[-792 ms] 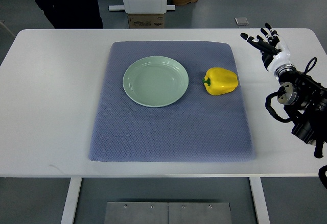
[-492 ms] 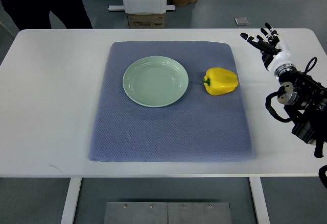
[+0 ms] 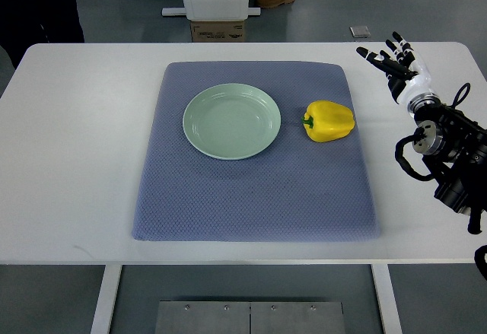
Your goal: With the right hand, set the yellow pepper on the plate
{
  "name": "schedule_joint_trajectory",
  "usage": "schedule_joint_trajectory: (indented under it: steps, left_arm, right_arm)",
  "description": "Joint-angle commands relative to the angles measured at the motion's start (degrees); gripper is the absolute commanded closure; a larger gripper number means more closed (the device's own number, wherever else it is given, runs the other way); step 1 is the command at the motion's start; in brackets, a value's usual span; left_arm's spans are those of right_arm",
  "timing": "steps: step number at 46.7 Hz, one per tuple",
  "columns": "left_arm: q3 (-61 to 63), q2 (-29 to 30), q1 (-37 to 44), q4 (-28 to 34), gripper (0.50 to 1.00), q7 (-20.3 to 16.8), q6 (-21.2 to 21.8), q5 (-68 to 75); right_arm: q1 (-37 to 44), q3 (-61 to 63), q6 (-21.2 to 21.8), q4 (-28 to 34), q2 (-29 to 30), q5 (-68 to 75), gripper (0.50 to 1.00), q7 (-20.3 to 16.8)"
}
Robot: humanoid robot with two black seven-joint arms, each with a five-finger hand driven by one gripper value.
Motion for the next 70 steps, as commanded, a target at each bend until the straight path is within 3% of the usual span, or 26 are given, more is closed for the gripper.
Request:
schedule_joint_trajectory:
  steps: [1, 8, 24, 37, 46, 52, 57, 62, 70]
  left_arm:
    - [0.0, 0.0, 0.08, -0.01, 0.5, 0.0, 0.0, 0.0]
    - [0.0, 0.0, 0.0, -0.01, 0.5, 0.0, 0.0, 0.0]
    - [0.0, 0.0, 0.08, -0.01, 0.5, 0.0, 0.0, 0.0]
    - [0.0, 0.0, 0.08, -0.01, 0.5, 0.0, 0.0, 0.0]
    - [0.0, 0.0, 0.08, -0.01, 0.5, 0.0, 0.0, 0.0]
    - [0.0, 0.0, 0.08, -0.01, 0.5, 0.0, 0.0, 0.0]
    - [0.0, 0.0, 0.08, -0.01, 0.5, 0.0, 0.0, 0.0]
    - [0.0, 0.0, 0.0, -0.01, 0.5, 0.0, 0.0, 0.0]
    - [0.0, 0.0, 0.08, -0.01, 0.5, 0.0, 0.0, 0.0]
  right_arm:
    - [0.0, -0.02, 0.23, 0.07, -0.03, 0.01, 0.5, -0.19]
    - [-0.17, -0.02, 0.85, 0.07, 0.05, 0.01, 0.5, -3.09]
    - [0.0, 1.99, 1.37, 0.07, -0.03, 0.36, 0.5, -2.57]
    - [1.67, 0.42, 5.42, 0.86, -0.65, -0.34, 0.5, -2.13]
    - [4.4, -5.55, 12.62, 2.0, -6.36, -0.34, 0.5, -1.86]
    - [5.19, -11.35, 18.42, 5.08, -11.28, -2.18, 0.5, 0.86]
    - [6.33, -16.54, 21.76, 8.68, -14.97, -9.03, 0.5, 6.04]
    - [6.42, -18.92, 22.21, 13.07, -18.22, -15.89, 0.5, 10.87]
    - [5.89, -23.3, 22.21, 19.93, -21.83, -23.8, 0.5, 15.36]
